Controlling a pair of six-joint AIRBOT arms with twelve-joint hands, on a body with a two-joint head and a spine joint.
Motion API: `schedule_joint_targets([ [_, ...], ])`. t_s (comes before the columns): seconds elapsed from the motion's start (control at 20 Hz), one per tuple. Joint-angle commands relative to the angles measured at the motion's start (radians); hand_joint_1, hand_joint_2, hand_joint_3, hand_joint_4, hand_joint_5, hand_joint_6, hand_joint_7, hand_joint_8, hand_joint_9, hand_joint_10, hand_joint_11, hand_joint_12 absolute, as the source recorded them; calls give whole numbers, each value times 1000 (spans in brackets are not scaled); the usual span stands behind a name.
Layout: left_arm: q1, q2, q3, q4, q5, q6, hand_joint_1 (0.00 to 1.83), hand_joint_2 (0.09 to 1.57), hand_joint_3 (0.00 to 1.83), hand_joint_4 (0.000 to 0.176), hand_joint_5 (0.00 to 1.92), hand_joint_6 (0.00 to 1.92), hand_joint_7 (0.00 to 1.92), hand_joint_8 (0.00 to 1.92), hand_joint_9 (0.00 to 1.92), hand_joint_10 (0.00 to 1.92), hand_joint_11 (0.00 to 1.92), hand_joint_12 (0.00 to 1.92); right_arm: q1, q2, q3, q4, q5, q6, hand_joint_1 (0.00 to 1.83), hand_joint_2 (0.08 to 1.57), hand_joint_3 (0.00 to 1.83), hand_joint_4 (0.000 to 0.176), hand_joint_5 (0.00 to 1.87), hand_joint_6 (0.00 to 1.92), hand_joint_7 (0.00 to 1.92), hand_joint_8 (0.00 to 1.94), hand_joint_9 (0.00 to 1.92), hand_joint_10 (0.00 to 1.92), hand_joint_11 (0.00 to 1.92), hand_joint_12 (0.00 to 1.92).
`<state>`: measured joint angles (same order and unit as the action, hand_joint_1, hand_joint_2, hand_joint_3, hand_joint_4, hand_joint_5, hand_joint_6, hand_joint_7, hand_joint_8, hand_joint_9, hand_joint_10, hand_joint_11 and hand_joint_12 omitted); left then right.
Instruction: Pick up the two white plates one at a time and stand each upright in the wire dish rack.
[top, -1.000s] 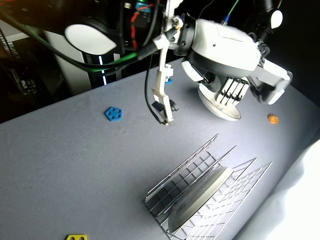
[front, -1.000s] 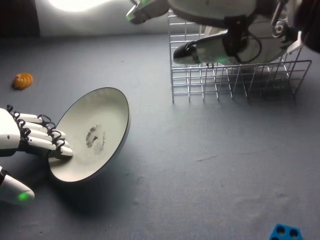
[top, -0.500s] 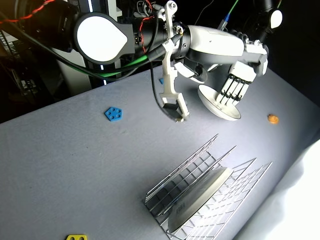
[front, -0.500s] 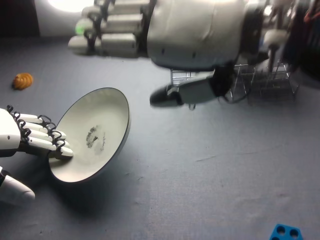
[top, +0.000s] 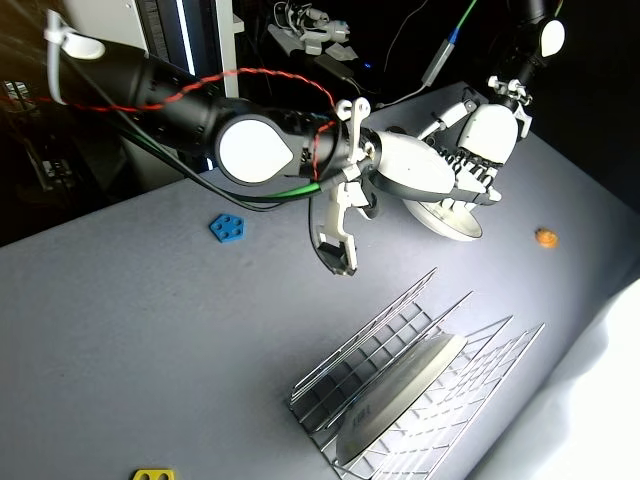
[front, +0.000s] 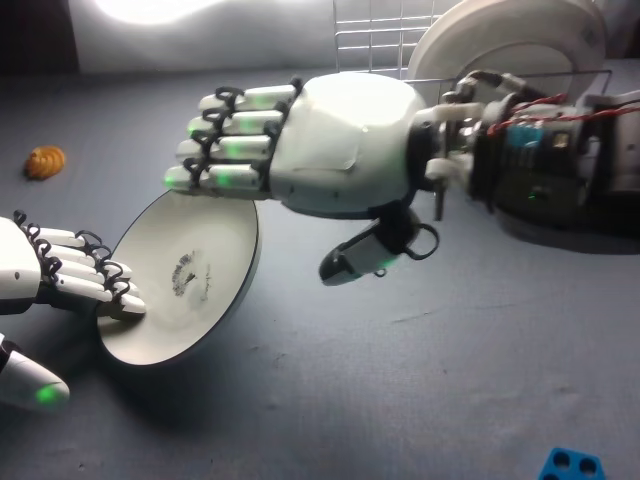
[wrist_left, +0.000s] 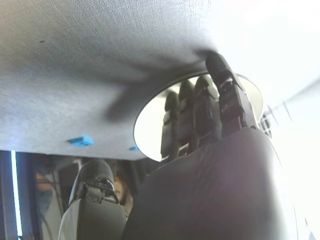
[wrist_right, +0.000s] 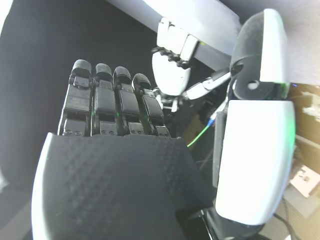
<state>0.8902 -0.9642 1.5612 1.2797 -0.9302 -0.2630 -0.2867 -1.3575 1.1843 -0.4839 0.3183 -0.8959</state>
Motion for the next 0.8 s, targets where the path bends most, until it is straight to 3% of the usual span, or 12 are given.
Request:
schedule_joint_targets([
  [0.0,26,-33,-17,141,-10,-8,0,1115,1,0,373,1,356,1,317,1,0,597,0,-6,11,20,107,-6,1018,963,24,0,0,0,0,0,0,0,0,0],
  [0.75,25,-40,-13,145,-7,-8,0,1120,1,0,345,0,330,0,300,0,0,573,-50,-264,214,88,118,-99,980,1014,13,0,0,0,0,0,0,0,0,0],
])
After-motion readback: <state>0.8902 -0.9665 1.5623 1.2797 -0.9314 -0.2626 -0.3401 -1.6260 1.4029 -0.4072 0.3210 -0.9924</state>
